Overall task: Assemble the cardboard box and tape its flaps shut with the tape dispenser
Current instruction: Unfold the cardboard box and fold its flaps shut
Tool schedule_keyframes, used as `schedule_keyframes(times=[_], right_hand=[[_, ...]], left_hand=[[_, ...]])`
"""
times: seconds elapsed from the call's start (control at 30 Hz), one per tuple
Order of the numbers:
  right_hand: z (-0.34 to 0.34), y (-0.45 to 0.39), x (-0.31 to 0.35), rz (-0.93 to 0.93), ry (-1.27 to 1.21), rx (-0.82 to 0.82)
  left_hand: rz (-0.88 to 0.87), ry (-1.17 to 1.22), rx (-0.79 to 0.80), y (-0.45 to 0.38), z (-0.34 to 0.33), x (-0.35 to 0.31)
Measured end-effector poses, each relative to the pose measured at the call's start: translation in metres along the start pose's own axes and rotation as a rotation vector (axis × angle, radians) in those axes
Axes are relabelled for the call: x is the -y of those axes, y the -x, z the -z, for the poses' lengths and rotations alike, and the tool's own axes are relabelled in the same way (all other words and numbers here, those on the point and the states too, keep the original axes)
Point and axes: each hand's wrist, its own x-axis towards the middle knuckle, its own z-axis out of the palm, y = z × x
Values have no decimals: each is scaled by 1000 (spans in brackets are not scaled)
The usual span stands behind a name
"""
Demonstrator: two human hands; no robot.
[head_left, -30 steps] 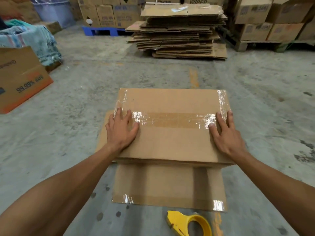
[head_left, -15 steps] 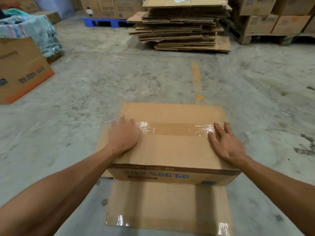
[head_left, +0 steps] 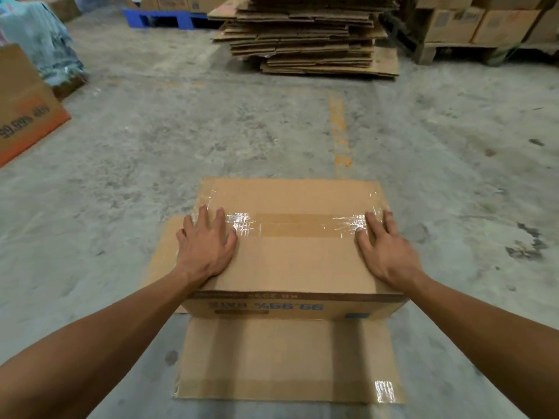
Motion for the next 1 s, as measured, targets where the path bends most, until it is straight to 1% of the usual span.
schedule_keyframes(times=[0.23,0.33,0.4,0.47,0.57,0.63,0.8,0.9,1.0], right_hand=[[-1,2,3,-33,-15,30],[-2,9,18,-33,99,7],[-4,11,25,17,205,-14],[-7,9,26,85,254,-31],[-9,4,19,202,211,-27],[-10,-1,17,234,185,-1],[-4,-17,11,245,209,40],[-2,-19,10,235,221,47],[-6,-6,10,203,225,24]], left_hand=[[18,5,46,1,5,4],[1,-8,46,2,5,5],[-9,-23,38,4,3,4],[-23,-40,29,7,0,5],[-90,-38,20,6,-4,6],[-136,-14,33,2,-6,8],[-157,-37,72,3,-6,-2],[-228,-33,95,7,-4,-6],[-263,-34,106,5,-3,-4]])
